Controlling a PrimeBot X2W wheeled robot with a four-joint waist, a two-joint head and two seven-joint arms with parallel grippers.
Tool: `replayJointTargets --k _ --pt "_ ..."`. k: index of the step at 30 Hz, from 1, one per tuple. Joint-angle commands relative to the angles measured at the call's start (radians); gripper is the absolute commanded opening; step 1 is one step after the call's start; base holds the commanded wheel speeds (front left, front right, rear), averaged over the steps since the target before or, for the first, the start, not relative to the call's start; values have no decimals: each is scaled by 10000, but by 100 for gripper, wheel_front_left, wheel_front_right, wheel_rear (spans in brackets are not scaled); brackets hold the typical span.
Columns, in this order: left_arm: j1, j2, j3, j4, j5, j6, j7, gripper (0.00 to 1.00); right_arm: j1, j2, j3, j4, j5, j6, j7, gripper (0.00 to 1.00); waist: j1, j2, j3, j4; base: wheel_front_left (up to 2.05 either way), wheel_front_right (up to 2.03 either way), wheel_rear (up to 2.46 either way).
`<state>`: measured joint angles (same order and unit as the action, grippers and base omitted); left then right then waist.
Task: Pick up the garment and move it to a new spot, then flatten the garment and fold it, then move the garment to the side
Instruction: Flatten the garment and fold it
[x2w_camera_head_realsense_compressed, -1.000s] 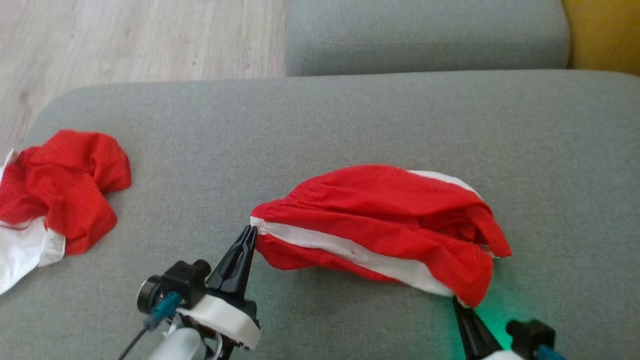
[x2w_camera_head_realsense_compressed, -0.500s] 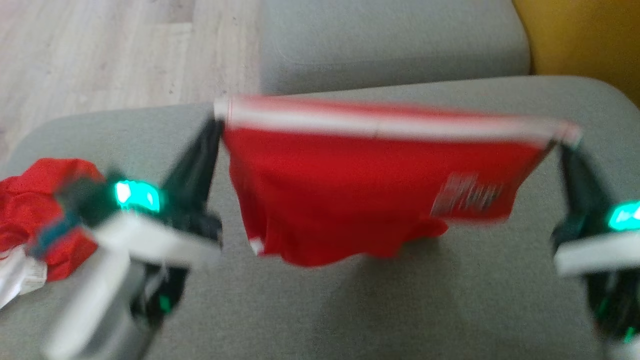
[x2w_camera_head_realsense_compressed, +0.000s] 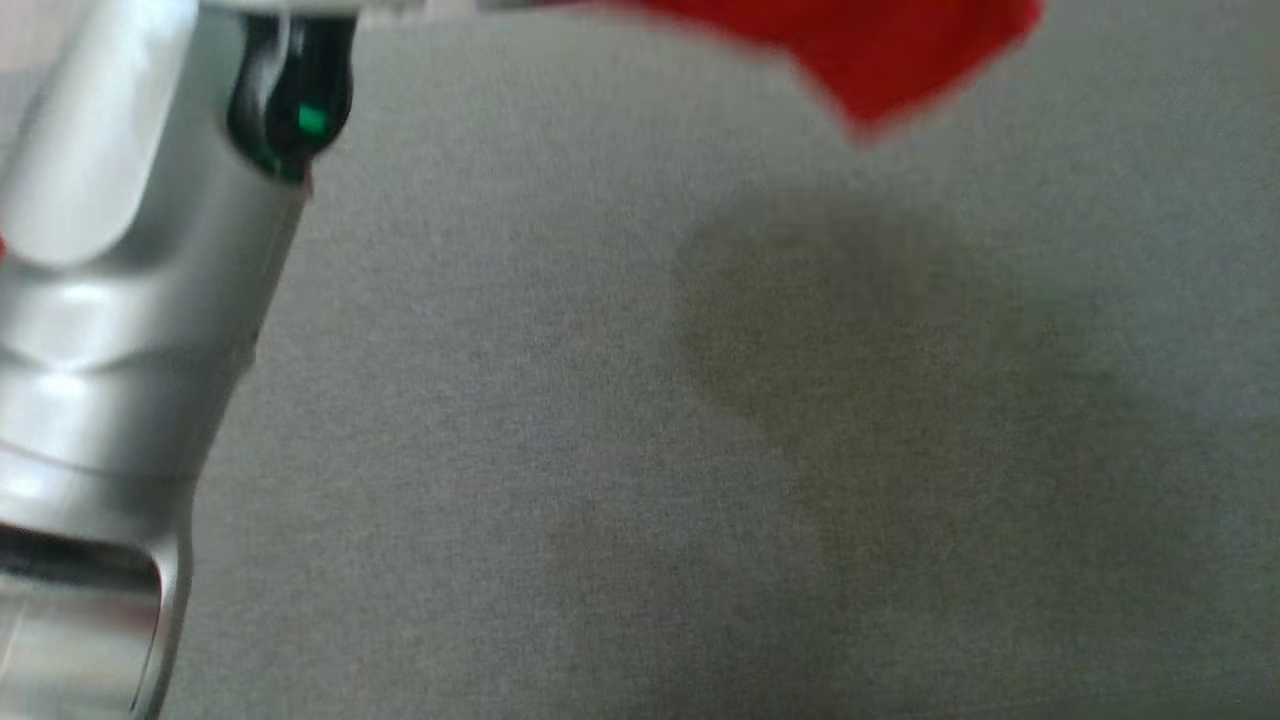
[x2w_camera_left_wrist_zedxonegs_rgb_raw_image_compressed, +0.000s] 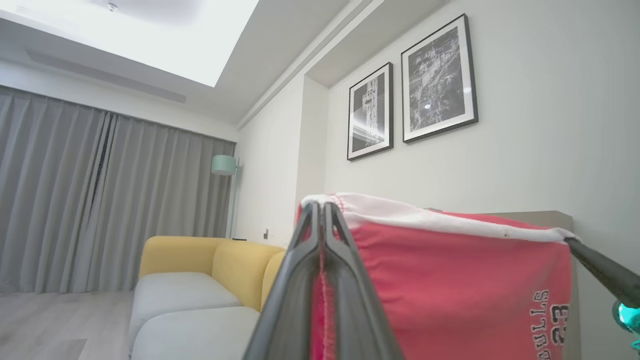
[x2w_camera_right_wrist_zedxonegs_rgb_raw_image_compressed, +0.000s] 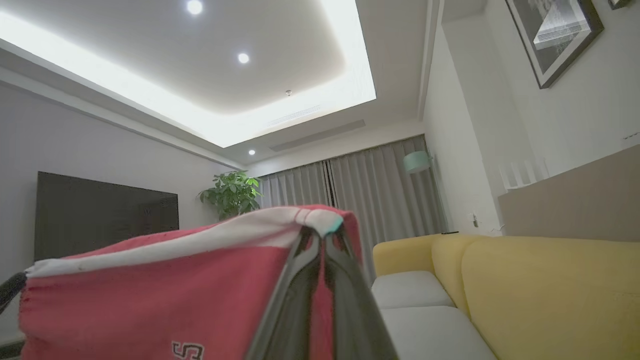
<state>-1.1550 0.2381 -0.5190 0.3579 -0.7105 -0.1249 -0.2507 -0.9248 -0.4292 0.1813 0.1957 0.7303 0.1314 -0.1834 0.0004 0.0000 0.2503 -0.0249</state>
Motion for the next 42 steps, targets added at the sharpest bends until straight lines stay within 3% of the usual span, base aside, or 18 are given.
replayJointTargets --k 1,6,13,20,28,34,42 --pt "-332 289 220 -154 -10 -53 -64 0 -17 -198 158 -147 86 -7 -119 0 -4 0 346 -22 0 0 0" --pt "963 336 -140 -429 -25 -55 -105 0 985 -639 739 138 621 -7 -316 0 -4 0 409 16 0 0 0" --pt "5489 -40 -28 -1715 930 -56 -108 0 5000 -668 755 -368 1283 -7 -619 0 -4 0 196 191 0 0 0" --pt "9193 -454 217 -2412 2277 -57 -109 0 8701 -1102 795 -1794 1849 -7 -239 0 -4 0 -476 283 0 0 0" --pt "11564 -613 472 -3003 2968 -57 -110 0 11432 -1564 -183 -3408 2216 -7 614 0 -4 0 -1005 518 0 0 0" --pt "11777 -777 563 -3123 2950 -40 -109 0 11668 -1271 -1310 -3966 2022 -7 1320 0 -4 0 -890 1030 0 0 0" --pt "9532 -1598 213 -2033 2536 -47 45 0 9350 -1099 -1837 -3191 1713 -7 2812 0 -4 0 23 1895 0 0 0"
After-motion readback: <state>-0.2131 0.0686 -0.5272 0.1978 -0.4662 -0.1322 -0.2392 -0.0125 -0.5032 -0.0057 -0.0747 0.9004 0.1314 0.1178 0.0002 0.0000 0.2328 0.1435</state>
